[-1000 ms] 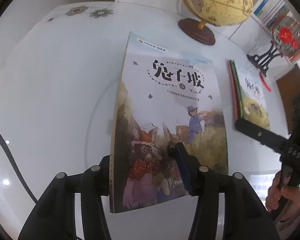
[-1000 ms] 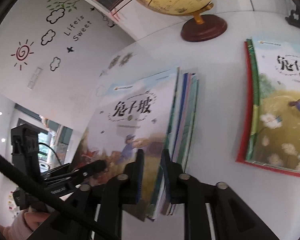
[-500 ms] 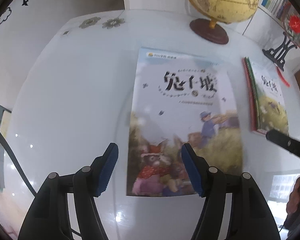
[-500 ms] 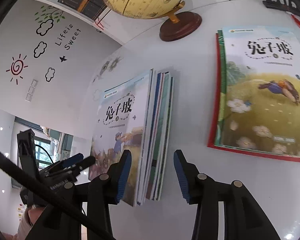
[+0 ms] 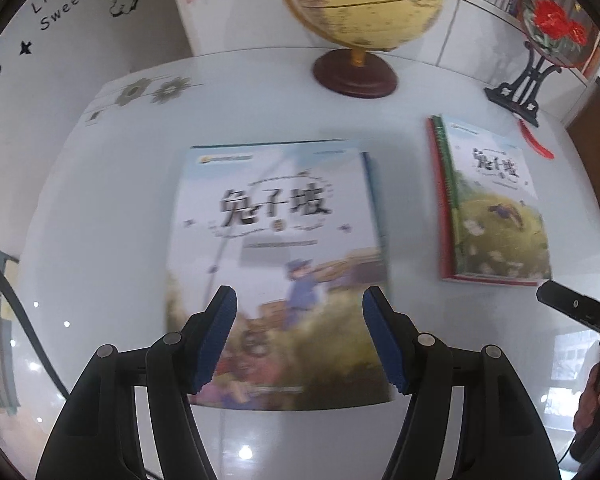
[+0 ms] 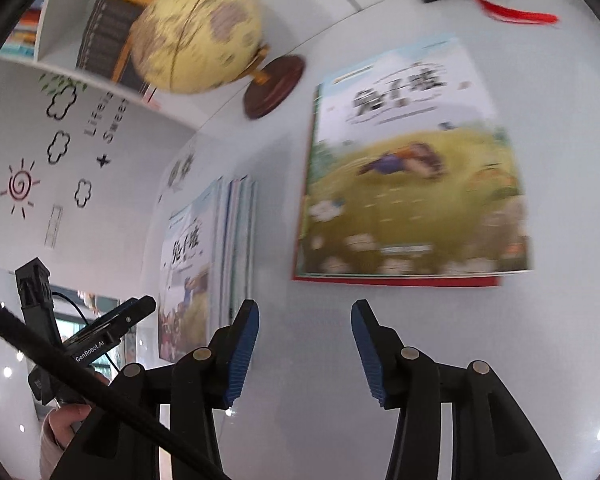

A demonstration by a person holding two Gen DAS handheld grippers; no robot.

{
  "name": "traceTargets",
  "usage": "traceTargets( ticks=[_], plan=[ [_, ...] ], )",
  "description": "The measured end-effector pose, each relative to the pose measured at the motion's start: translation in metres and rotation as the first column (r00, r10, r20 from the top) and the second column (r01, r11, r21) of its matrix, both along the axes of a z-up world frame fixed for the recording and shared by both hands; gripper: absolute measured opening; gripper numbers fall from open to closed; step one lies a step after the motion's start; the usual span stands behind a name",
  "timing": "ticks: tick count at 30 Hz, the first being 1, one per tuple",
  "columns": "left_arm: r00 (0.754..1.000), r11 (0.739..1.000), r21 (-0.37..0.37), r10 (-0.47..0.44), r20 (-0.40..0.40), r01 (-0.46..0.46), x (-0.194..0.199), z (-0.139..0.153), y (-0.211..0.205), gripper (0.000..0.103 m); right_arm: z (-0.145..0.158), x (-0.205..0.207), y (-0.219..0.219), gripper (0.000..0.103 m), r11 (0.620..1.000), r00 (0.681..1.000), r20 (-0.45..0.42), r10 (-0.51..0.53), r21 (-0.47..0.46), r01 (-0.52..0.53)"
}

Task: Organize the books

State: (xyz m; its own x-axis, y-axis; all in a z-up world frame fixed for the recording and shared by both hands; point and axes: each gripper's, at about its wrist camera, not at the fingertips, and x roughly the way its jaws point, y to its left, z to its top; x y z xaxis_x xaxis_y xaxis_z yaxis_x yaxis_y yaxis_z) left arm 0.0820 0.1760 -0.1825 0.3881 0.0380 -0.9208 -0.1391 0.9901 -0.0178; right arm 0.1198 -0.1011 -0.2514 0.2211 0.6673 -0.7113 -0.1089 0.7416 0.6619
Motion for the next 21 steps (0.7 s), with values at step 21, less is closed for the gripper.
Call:
traceTargets(
  ticks=[21],
  plan=[
    [0.995,0.993,-0.068,-0.091,0.028,0.093,0.05,-0.004,-0.092,0.064,0.0,0.007,-0.112,0.052,0.991,0.991,0.002,-0.131,-0.026,0.131]
  ],
)
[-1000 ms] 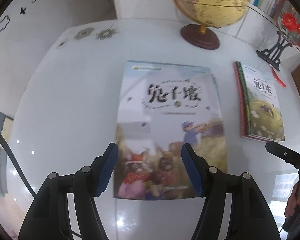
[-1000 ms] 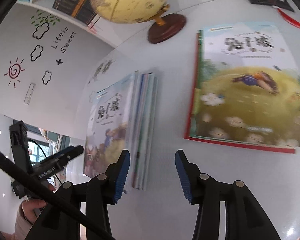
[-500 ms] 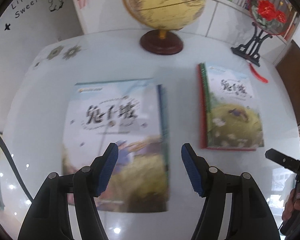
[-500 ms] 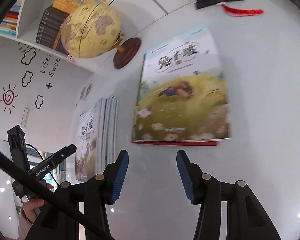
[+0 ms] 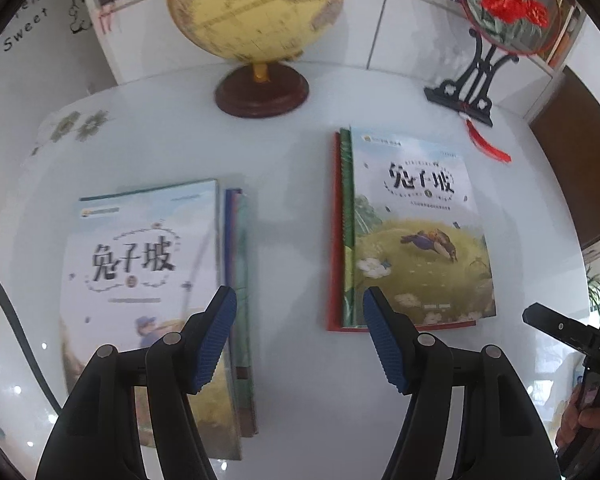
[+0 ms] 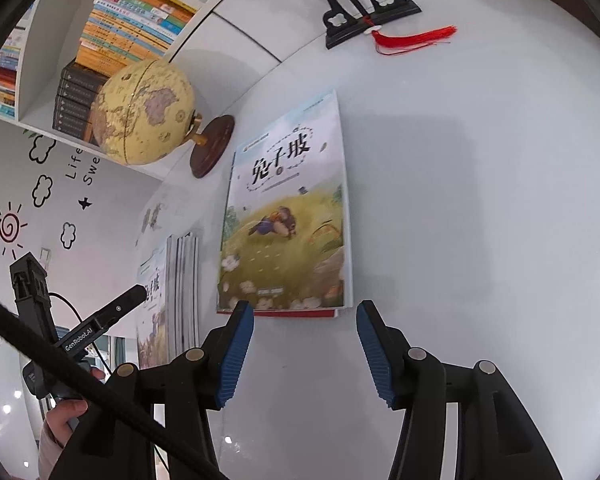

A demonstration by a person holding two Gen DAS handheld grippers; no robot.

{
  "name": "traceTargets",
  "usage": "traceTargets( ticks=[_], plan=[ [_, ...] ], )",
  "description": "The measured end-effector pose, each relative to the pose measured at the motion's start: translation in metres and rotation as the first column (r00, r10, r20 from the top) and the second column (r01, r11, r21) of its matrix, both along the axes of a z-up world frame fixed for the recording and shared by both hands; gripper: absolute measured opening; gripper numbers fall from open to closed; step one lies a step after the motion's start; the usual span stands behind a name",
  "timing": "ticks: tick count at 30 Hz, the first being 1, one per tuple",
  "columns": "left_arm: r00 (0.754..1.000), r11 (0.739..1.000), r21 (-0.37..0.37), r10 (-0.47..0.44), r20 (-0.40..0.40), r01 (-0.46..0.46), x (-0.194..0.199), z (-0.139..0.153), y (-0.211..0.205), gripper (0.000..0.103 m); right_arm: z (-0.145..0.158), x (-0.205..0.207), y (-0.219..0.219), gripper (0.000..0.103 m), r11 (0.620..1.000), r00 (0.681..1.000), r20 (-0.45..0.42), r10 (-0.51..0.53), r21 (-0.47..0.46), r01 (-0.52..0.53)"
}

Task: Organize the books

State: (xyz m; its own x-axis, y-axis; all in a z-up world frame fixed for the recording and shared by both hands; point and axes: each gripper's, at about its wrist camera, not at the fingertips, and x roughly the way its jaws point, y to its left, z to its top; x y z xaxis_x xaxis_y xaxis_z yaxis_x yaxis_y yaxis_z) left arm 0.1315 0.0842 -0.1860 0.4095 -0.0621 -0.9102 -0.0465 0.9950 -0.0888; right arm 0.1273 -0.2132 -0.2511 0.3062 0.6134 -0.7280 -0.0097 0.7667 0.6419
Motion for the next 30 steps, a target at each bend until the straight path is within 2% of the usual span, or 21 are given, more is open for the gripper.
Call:
traceTargets(
  ticks=[4,10,13,19,24,28,30],
  plan=[
    [0.999,0.999,-0.02,-0.042,-0.022,0.041,0.013,-0.012,-0.013,0.064,-0.01,0.007,-0.002,0.052,1.0,1.0,-0.017,0.002,-0.005,-0.002],
    [0.997,0.984,-0.168,-0.073,-0.039,0.065,0.036,-0.031,-0.022,0.064,-0.022,0.028,0.006,0.053,0.999,0.999,-0.016,0.036,-0.032,-0.037],
    [0.995,0.966,-0.246,-0.094,-0.04,0.081,0.047,-0.043,-0.026,0.064,-0.031,0.037,0.009,0.052,0.999,0.999,-0.022,0.044,-0.031,-0.044],
    [0.993,0.943,-0.327,-0.091,-0.076,0.061,0.064,-0.065,-0.028,0.063,-0.044,0.047,0.011,0.053,0.999,0.999,-0.014,0.051,0.0,-0.051],
    [0.995,0.933,-0.356,-0.08,-0.054,0.056,0.066,-0.068,-0.027,0.064,-0.047,0.049,0.014,0.053,0.996,0.997,0.019,0.074,0.041,-0.075],
    [0.999,0.915,-0.401,-0.039,0.012,0.04,0.059,-0.058,-0.021,0.064,-0.05,0.048,0.016,0.053,0.993,0.997,0.031,0.068,0.091,-0.07],
    [0.998,0.899,-0.435,-0.058,0.018,0.059,0.061,-0.057,-0.022,0.064,-0.05,0.047,0.017,0.053,0.994,0.997,0.038,0.064,0.091,-0.068]
  ],
)
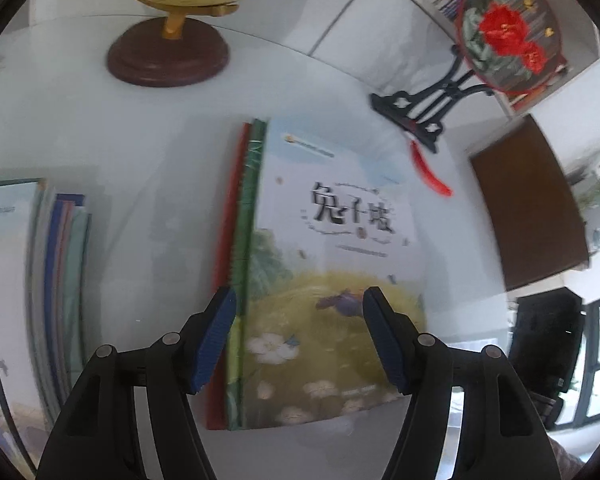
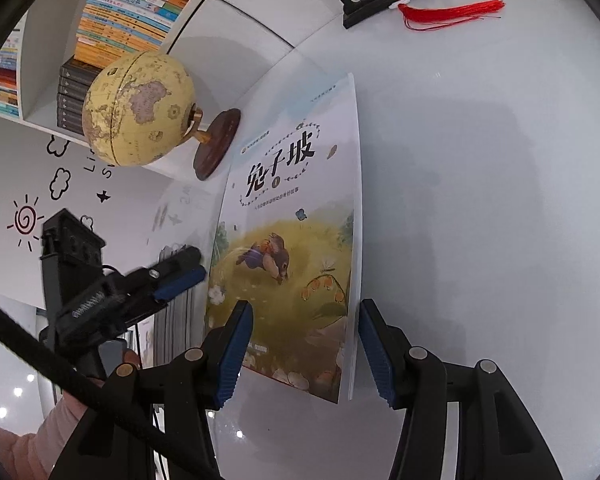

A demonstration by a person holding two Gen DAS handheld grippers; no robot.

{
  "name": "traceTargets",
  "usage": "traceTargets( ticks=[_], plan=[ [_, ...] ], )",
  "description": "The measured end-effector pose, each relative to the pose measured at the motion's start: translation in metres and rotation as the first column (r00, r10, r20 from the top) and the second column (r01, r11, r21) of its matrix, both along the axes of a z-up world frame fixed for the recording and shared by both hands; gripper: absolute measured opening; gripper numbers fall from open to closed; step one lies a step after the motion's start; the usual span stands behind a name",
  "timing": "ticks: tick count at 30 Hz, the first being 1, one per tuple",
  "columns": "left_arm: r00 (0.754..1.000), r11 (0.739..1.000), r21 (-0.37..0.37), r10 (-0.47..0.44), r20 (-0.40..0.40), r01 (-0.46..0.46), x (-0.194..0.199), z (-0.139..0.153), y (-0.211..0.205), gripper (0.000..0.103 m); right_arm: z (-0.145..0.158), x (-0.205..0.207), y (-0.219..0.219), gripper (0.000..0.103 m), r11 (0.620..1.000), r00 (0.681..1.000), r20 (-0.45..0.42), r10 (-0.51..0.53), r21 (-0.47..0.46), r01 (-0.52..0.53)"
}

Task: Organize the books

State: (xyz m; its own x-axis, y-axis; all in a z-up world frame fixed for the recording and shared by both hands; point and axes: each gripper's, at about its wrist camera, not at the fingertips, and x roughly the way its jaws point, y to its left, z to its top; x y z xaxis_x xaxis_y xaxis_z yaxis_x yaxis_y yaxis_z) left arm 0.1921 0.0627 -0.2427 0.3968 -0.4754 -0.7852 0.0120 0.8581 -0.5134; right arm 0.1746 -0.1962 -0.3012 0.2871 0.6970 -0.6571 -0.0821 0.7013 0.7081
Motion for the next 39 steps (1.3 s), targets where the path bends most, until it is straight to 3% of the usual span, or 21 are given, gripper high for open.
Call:
traceTargets(
  ticks=[10,15,17,19,20,22,23,24,25,26,27,28,29,31,32,37,39],
  plan=[
    [0.999,1.0,0.0,-0.032,-0.025,0.032,0.004,-0.006,-0.004,0.064,-0.004,0.001,-0.005,0.054,0.998,0.999,-0.038,-0.011,0.06,0.013],
    [0.996,0.996,-0.032,-0.085,-0.015,0.085,0.008,-0.007,-0.009,0.088,-0.01,0.003,-0.01,0.061,0.989,0.996,-0.082,-0.025,0.141,0.036],
    [0.993,0.993,0.006,-0.115,-0.015,0.115,0.01,-0.006,-0.017,0.09,-0.015,0.004,-0.015,0.061,0.979,0.992,-0.124,-0.03,0.195,0.054],
    [0.991,0.989,0.065,-0.135,-0.012,0.136,0.01,-0.005,-0.027,0.09,-0.014,0.004,-0.014,0.057,0.98,0.99,-0.137,-0.024,0.193,0.05],
    [0.99,0.986,0.088,-0.139,-0.003,0.138,0.008,-0.004,-0.029,0.088,-0.009,0.004,-0.01,0.049,0.991,0.993,-0.121,-0.011,0.135,0.027],
    [0.991,0.983,0.131,-0.131,0.02,0.127,0.003,-0.001,-0.027,0.07,0.0,0.004,-0.001,0.041,0.999,0.996,-0.09,0.025,0.022,-0.023],
    [0.991,0.982,0.147,-0.127,0.032,0.121,0.0,0.0,-0.025,0.047,0.003,0.004,0.002,0.037,0.999,0.996,-0.076,0.043,-0.024,-0.045],
    [0.992,0.982,0.155,-0.118,0.042,0.11,-0.002,0.001,-0.021,0.035,0.005,0.003,0.002,0.036,0.998,0.997,-0.07,0.043,-0.053,-0.047],
    [0.993,0.986,0.132,-0.11,0.041,0.104,-0.003,0.001,-0.016,0.033,0.006,0.003,-0.001,0.031,0.997,0.997,-0.067,0.032,-0.07,-0.037],
    [0.994,0.99,0.098,-0.106,0.037,0.102,-0.004,0.0,-0.013,0.025,0.007,0.002,-0.006,0.02,0.997,0.998,-0.062,0.021,-0.076,-0.026],
    [0.993,0.993,0.005,-0.119,0.026,0.119,-0.005,-0.002,-0.012,0.01,0.01,0.0,-0.012,0.013,0.998,0.999,-0.049,0.007,-0.068,-0.01],
    [0.992,0.991,-0.031,-0.129,0.014,0.129,-0.006,-0.003,-0.015,0.011,0.015,-0.002,-0.017,0.011,0.998,0.999,-0.033,-0.003,-0.06,0.001],
    [0.99,0.99,-0.005,-0.142,0.017,0.142,-0.008,-0.002,-0.022,0.011,0.017,-0.002,-0.017,0.011,0.998,1.0,-0.026,0.008,-0.057,-0.009],
    [0.983,0.978,0.111,-0.181,0.034,0.177,-0.012,0.001,-0.042,0.011,0.031,-0.006,-0.004,0.011,0.986,0.997,0.027,0.079,-0.148,-0.074],
    [0.983,0.975,0.135,-0.181,0.032,0.176,-0.014,0.001,-0.046,0.013,0.035,-0.008,0.002,0.011,0.978,0.993,0.045,0.107,-0.186,-0.097],
    [0.994,0.989,0.104,-0.103,-0.031,0.106,-0.019,-0.005,-0.031,0.015,0.041,-0.022,-0.007,0.011,0.964,0.99,0.054,0.13,-0.242,-0.114],
    [0.995,0.994,0.072,-0.081,-0.062,0.085,-0.022,-0.009,-0.024,0.022,0.039,-0.03,-0.016,0.011,0.959,0.99,0.044,0.132,-0.259,-0.116]
  ],
)
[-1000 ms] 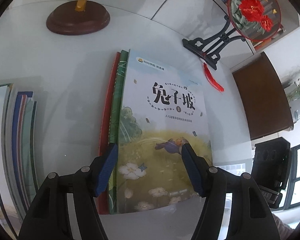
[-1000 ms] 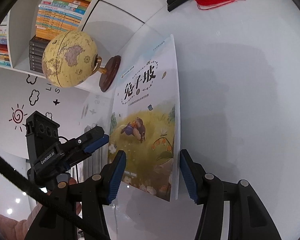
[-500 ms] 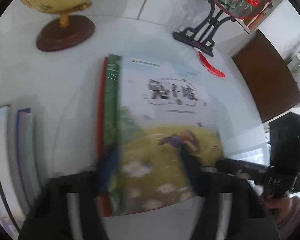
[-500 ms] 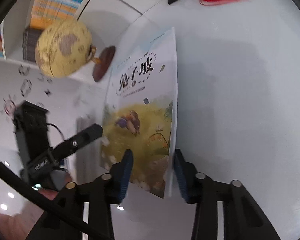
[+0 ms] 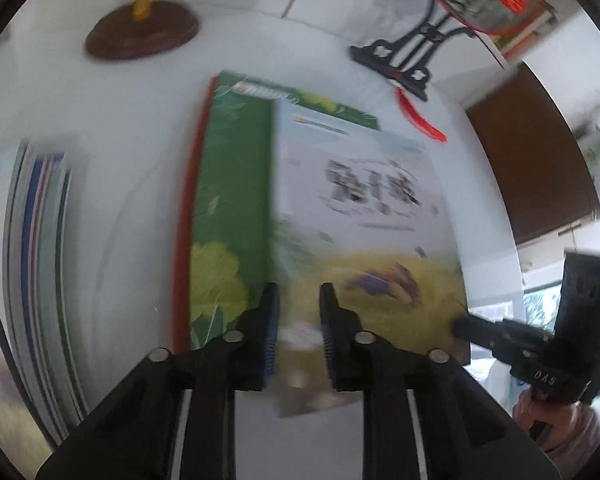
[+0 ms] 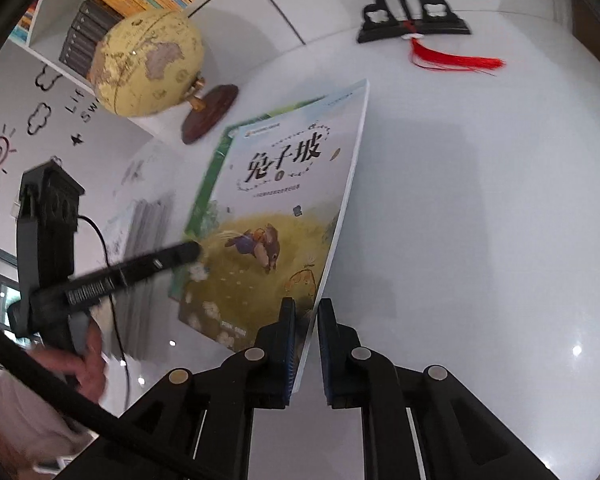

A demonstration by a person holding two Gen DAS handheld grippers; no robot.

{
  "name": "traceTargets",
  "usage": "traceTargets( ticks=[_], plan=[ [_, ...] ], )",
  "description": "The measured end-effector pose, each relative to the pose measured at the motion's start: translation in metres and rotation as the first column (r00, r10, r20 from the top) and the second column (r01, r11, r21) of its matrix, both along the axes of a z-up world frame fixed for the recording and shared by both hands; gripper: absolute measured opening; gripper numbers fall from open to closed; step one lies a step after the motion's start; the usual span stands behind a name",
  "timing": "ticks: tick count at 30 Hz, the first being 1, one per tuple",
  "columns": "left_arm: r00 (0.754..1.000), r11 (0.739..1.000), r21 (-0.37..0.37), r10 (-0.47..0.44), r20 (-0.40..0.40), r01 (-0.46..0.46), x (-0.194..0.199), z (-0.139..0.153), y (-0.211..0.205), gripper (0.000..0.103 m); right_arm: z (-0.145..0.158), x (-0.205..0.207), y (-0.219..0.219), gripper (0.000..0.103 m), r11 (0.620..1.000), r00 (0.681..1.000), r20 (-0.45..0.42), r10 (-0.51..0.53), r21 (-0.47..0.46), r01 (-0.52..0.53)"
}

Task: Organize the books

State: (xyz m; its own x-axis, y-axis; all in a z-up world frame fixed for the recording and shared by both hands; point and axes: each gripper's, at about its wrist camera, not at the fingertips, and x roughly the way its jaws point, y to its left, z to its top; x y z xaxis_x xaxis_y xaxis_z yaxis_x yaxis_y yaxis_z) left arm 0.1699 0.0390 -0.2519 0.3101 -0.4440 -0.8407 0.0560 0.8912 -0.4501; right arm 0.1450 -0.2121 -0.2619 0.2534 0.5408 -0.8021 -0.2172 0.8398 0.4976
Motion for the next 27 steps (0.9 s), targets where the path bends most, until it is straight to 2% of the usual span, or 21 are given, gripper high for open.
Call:
traceTargets(
  ticks=[4,6,11,14,17,19,22,23,24,27],
  plan=[
    [0.999,0.999,-0.043,-0.011,-0.037,0.009,-0.007,-0.008,-0.003,0.022,-0.006,-0.019,-0.015,0.011,0.999,0.999,-0.037,0.019,-0.037,-0.021],
    [0.999,0.998,-0.047,-0.029,-0.026,0.028,-0.007,-0.007,-0.013,0.031,-0.009,-0.022,-0.017,0.011,0.999,0.999,-0.045,0.02,-0.032,-0.021],
    [0.994,0.997,0.027,-0.075,-0.073,0.078,-0.014,-0.003,-0.032,0.031,-0.01,-0.021,-0.014,0.011,0.997,0.999,-0.03,0.035,-0.06,-0.037],
    [0.993,0.998,0.012,-0.064,-0.099,0.065,-0.024,-0.005,-0.031,0.031,-0.011,-0.022,-0.017,0.011,0.997,0.999,-0.031,0.043,-0.064,-0.045],
    [0.982,0.998,0.021,-0.057,-0.179,0.062,-0.031,-0.017,-0.034,0.031,-0.011,-0.02,-0.016,0.011,0.996,0.998,-0.036,0.055,-0.072,-0.057],
    [0.983,0.999,-0.005,-0.049,-0.176,0.049,-0.039,-0.017,-0.036,0.032,-0.013,-0.018,-0.014,0.011,0.996,0.997,-0.043,0.057,-0.07,-0.06],
    [0.992,0.999,0.001,-0.041,-0.123,0.042,-0.043,-0.015,-0.037,0.031,-0.013,-0.017,-0.012,0.012,0.994,0.997,-0.039,0.066,-0.084,-0.069],
    [0.994,0.999,0.011,-0.045,-0.104,0.047,-0.042,-0.014,-0.037,0.028,-0.013,-0.017,-0.013,0.012,0.994,0.997,-0.039,0.068,-0.081,-0.071],
    [0.996,0.998,0.025,-0.058,-0.07,0.06,-0.043,-0.01,-0.038,0.019,-0.014,-0.016,-0.012,0.012,0.994,0.997,-0.039,0.067,-0.079,-0.07],
    [0.994,0.995,0.033,-0.097,0.042,0.095,-0.051,0.01,-0.041,0.017,-0.013,-0.018,-0.014,0.012,0.994,0.998,-0.029,0.06,-0.092,-0.062]
  ],
)
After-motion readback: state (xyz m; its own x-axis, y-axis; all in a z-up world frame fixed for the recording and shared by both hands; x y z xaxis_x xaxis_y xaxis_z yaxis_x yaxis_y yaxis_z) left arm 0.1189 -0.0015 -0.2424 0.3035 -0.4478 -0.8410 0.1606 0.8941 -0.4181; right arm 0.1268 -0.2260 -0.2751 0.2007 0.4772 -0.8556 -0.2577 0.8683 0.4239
